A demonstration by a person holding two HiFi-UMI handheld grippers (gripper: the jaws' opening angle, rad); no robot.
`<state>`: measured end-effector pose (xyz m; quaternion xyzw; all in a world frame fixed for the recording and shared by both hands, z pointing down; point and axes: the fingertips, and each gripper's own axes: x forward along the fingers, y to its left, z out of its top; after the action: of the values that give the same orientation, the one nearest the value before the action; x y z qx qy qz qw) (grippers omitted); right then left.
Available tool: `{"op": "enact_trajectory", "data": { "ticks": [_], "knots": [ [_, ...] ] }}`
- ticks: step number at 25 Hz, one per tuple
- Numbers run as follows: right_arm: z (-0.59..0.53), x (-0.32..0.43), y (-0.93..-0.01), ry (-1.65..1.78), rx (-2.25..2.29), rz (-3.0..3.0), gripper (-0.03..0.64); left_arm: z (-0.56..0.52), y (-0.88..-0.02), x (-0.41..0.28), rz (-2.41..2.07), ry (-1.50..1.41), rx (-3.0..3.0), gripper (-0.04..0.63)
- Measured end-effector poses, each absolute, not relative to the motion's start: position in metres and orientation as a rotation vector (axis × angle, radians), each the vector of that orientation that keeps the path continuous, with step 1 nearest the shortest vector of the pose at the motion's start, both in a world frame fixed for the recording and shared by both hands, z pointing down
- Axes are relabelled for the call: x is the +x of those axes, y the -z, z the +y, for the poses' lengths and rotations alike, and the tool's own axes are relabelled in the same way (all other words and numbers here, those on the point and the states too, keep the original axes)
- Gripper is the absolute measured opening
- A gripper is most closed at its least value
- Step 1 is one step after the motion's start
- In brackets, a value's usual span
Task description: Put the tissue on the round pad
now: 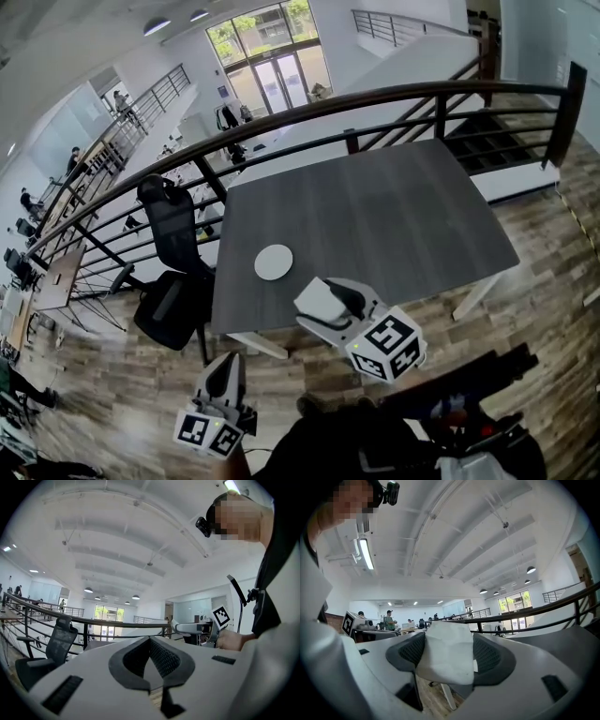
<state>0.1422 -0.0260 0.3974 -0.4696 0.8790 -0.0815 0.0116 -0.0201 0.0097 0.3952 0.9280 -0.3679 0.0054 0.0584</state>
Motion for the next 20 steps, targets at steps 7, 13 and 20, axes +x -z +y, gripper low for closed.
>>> {"op": "enact_trajectory", "data": {
  "ticks": [7,13,20],
  "knots": [
    [-0.048,0.122,-0.397,0.263,-1.520,2.725,0.325,-0.021,-0.394,-0.044,-1.096,-0.002,2.818,0.005],
    [-0.080,0.104,-0.397,0.283,-1.593,2.687,0.325,-0.059,-0.395,-0.069,-1.043,-0.003,2.824,0.005],
    [-0.125,0.077,-0.393,0.254,-1.676,2.648,0.325,-0.105,-0.388,-0.093,-0.947,0.066,2.870,0.005]
  ]
}}
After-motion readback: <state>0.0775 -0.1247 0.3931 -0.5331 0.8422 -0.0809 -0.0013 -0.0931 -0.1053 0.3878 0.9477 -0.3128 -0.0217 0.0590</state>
